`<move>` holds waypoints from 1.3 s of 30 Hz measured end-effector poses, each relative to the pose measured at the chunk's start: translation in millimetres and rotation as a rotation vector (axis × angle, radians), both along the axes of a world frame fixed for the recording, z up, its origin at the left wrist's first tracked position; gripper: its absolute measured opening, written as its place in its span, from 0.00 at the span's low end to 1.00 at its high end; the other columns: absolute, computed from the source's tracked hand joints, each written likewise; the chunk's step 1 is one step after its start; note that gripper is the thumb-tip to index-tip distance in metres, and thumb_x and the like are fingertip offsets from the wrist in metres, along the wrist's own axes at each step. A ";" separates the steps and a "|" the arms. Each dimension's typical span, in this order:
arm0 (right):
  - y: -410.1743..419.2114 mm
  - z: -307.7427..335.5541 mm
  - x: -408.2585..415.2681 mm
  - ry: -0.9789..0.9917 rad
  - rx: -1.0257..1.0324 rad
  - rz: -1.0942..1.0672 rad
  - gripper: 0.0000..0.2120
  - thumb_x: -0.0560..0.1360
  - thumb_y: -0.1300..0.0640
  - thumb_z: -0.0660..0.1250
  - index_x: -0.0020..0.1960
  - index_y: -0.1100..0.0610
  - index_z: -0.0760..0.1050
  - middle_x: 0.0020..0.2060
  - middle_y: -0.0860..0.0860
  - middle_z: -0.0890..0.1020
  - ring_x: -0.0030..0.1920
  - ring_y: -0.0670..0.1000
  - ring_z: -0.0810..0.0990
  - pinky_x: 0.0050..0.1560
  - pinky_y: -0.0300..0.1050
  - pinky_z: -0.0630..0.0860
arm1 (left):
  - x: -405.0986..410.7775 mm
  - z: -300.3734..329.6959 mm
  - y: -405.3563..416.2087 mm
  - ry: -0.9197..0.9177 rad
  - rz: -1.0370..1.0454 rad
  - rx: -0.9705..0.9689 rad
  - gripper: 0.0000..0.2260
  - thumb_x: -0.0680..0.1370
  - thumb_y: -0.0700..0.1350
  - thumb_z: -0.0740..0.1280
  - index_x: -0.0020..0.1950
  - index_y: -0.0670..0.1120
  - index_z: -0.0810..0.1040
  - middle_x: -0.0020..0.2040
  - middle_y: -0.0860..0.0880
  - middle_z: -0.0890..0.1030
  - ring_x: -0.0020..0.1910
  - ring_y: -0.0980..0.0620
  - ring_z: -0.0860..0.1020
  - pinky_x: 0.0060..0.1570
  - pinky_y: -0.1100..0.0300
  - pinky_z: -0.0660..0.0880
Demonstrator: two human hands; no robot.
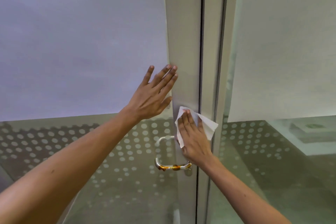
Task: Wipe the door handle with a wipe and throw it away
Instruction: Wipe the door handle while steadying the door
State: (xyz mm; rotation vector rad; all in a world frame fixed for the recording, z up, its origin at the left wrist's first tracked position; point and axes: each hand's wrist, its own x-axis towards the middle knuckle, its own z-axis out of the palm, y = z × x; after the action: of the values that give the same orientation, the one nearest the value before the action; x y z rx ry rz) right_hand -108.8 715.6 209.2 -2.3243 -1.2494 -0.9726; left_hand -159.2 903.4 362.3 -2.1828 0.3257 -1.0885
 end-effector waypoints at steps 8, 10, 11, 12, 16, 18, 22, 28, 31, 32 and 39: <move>1.2 3.6 21.5 -0.013 -0.244 -0.015 0.45 0.77 0.31 0.48 0.78 0.66 0.48 0.79 0.61 0.49 0.80 0.57 0.45 0.79 0.50 0.40 | 14.6 0.0 23.7 -0.063 -0.086 0.052 0.32 0.83 0.57 0.54 0.81 0.39 0.55 0.81 0.40 0.57 0.80 0.41 0.56 0.76 0.37 0.47; -1.5 1.9 24.4 -0.038 -0.256 0.009 0.45 0.77 0.31 0.48 0.78 0.66 0.50 0.78 0.61 0.50 0.79 0.58 0.45 0.79 0.51 0.42 | 15.8 -0.3 24.4 -0.085 -0.095 0.060 0.33 0.82 0.58 0.54 0.81 0.39 0.55 0.80 0.40 0.58 0.80 0.41 0.56 0.75 0.36 0.48; -3.6 2.1 25.9 -0.064 -0.276 0.022 0.44 0.78 0.32 0.49 0.78 0.66 0.50 0.78 0.61 0.50 0.79 0.57 0.46 0.79 0.51 0.43 | 15.6 -0.5 24.8 -0.088 -0.099 0.060 0.33 0.82 0.59 0.54 0.81 0.39 0.55 0.80 0.40 0.58 0.80 0.40 0.57 0.75 0.36 0.48; -5.6 2.2 27.8 -0.101 -0.301 0.037 0.44 0.78 0.32 0.50 0.77 0.66 0.50 0.78 0.61 0.50 0.79 0.57 0.46 0.79 0.51 0.43 | 15.2 -0.4 25.0 -0.088 -0.102 0.060 0.33 0.82 0.59 0.54 0.81 0.39 0.55 0.80 0.40 0.58 0.80 0.40 0.57 0.75 0.36 0.48; -14.6 2.5 35.2 -0.177 -0.402 0.093 0.42 0.78 0.34 0.51 0.78 0.65 0.51 0.78 0.59 0.50 0.80 0.55 0.45 0.79 0.50 0.44 | 14.8 1.4 23.9 -0.082 -0.105 0.065 0.33 0.82 0.59 0.53 0.81 0.39 0.55 0.80 0.40 0.58 0.80 0.40 0.56 0.75 0.36 0.49; -19.5 3.4 37.3 -0.196 -0.462 0.102 0.42 0.78 0.33 0.49 0.78 0.63 0.49 0.79 0.58 0.49 0.80 0.54 0.45 0.79 0.50 0.46 | 14.2 1.6 23.6 -0.081 -0.099 0.066 0.33 0.82 0.59 0.53 0.81 0.39 0.55 0.80 0.40 0.57 0.80 0.40 0.56 0.75 0.36 0.49; -26.1 7.9 41.7 -0.208 -0.580 0.154 0.43 0.78 0.32 0.50 0.78 0.64 0.48 0.79 0.57 0.50 0.80 0.53 0.46 0.78 0.50 0.49 | 13.7 1.5 23.9 -0.071 -0.091 0.059 0.33 0.82 0.59 0.52 0.81 0.39 0.53 0.81 0.40 0.56 0.80 0.41 0.55 0.75 0.36 0.48; -36.9 14.3 50.0 -0.198 -0.711 0.265 0.43 0.78 0.32 0.51 0.79 0.63 0.48 0.80 0.55 0.50 0.80 0.50 0.45 0.78 0.47 0.46 | 13.1 2.9 23.4 -0.065 -0.095 0.060 0.33 0.83 0.59 0.52 0.81 0.40 0.53 0.81 0.41 0.57 0.80 0.41 0.55 0.75 0.36 0.49; -42.4 10.9 56.7 -0.234 -0.781 0.296 0.43 0.78 0.31 0.51 0.79 0.63 0.49 0.80 0.55 0.51 0.80 0.51 0.46 0.77 0.46 0.44 | 13.5 2.3 24.1 -0.072 -0.108 0.060 0.33 0.82 0.58 0.52 0.81 0.40 0.54 0.81 0.41 0.57 0.80 0.41 0.56 0.75 0.36 0.49; -44.0 9.2 58.4 -0.247 -0.787 0.312 0.44 0.78 0.31 0.51 0.79 0.62 0.49 0.80 0.55 0.52 0.80 0.50 0.46 0.77 0.44 0.45 | 13.5 2.4 24.3 -0.071 -0.108 0.061 0.33 0.82 0.58 0.52 0.81 0.40 0.54 0.81 0.41 0.57 0.80 0.41 0.56 0.75 0.36 0.49; -46.5 7.3 53.2 -0.184 -0.675 0.321 0.44 0.75 0.29 0.55 0.79 0.58 0.53 0.79 0.49 0.55 0.79 0.47 0.53 0.56 0.31 0.67 | 14.8 1.5 24.2 -0.075 -0.106 0.063 0.33 0.82 0.59 0.52 0.81 0.40 0.54 0.81 0.41 0.56 0.80 0.41 0.56 0.76 0.37 0.49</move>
State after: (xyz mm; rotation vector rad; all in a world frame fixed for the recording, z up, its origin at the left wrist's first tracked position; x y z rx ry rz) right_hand -55.5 669.1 216.6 -2.3901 -2.2241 -0.7379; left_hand -144.4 927.6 363.8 -2.0829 0.4398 -1.1988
